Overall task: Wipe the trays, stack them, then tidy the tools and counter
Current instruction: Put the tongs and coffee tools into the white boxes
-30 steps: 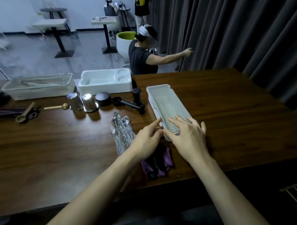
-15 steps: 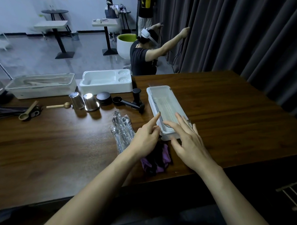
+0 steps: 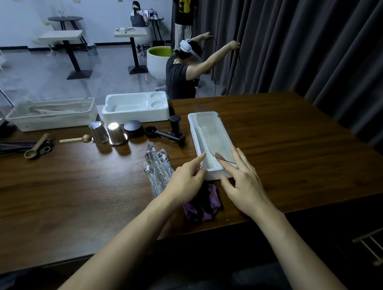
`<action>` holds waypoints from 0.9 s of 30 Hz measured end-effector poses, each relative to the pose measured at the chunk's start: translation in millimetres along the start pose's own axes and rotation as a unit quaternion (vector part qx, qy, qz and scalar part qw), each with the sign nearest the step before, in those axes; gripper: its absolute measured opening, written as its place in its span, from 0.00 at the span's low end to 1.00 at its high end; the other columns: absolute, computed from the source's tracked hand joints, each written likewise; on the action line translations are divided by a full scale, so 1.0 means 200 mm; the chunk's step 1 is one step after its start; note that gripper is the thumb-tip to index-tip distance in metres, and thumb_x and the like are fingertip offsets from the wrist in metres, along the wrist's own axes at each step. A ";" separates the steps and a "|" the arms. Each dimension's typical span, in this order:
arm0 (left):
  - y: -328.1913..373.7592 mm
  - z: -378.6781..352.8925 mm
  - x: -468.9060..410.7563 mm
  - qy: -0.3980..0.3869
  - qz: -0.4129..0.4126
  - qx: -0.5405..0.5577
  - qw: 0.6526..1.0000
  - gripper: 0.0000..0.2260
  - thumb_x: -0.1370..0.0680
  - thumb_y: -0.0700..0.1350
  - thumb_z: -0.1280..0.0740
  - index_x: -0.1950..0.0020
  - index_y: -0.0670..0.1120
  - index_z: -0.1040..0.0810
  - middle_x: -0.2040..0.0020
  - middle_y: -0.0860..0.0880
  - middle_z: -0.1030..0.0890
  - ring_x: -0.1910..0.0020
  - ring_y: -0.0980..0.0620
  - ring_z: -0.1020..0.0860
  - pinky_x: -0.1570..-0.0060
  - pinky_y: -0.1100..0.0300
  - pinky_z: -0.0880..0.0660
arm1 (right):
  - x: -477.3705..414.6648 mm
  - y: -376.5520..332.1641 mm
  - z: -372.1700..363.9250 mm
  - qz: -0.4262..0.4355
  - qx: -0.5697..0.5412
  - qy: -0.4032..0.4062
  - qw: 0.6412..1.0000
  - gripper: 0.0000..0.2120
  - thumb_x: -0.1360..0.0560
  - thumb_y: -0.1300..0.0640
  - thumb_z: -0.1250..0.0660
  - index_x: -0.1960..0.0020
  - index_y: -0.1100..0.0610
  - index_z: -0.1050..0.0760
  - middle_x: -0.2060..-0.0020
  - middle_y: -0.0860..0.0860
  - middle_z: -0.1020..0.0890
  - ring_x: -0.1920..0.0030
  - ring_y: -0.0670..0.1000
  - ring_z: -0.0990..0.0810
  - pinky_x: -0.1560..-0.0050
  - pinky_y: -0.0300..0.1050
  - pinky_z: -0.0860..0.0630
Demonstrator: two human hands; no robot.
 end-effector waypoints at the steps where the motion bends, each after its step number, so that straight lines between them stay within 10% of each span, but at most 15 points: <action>1: 0.00 0.00 0.01 0.004 -0.001 -0.015 1.000 0.23 0.15 0.48 0.40 0.19 0.55 0.36 0.38 0.50 0.17 0.40 0.50 0.20 0.42 0.57 0.25 | 0.00 0.00 0.00 -0.007 -0.013 0.004 1.000 0.30 0.18 0.53 0.36 0.20 0.39 0.42 0.18 0.49 0.48 0.19 0.47 0.54 0.23 0.50 0.44; 19: -0.07 0.00 0.03 -0.008 -0.030 -0.028 0.999 0.25 0.20 0.55 0.41 0.21 0.58 0.34 0.27 0.56 0.25 0.27 0.56 0.29 0.27 0.51 0.31 | -0.03 0.15 -0.08 -0.171 -0.256 0.100 0.946 0.38 0.22 0.43 0.31 0.18 0.47 0.45 0.23 0.47 0.34 0.26 0.49 0.33 0.28 0.52 0.31; 27: -0.16 0.22 0.10 0.142 -0.044 -0.061 0.987 0.13 0.19 0.47 0.33 0.35 0.56 0.19 0.42 0.58 0.19 0.49 0.61 0.21 0.45 0.55 0.22 | -0.02 0.16 -0.12 -0.180 -0.299 0.104 0.931 0.39 0.23 0.44 0.30 0.19 0.43 0.47 0.31 0.44 0.27 0.31 0.47 0.27 0.31 0.56 0.27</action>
Point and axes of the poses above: each hand's wrist, its own x-axis away from the middle knuckle, its own z-axis out of the back of the hand, y = z × x, the point moved 5 cm from there along -x, towards the middle knuckle
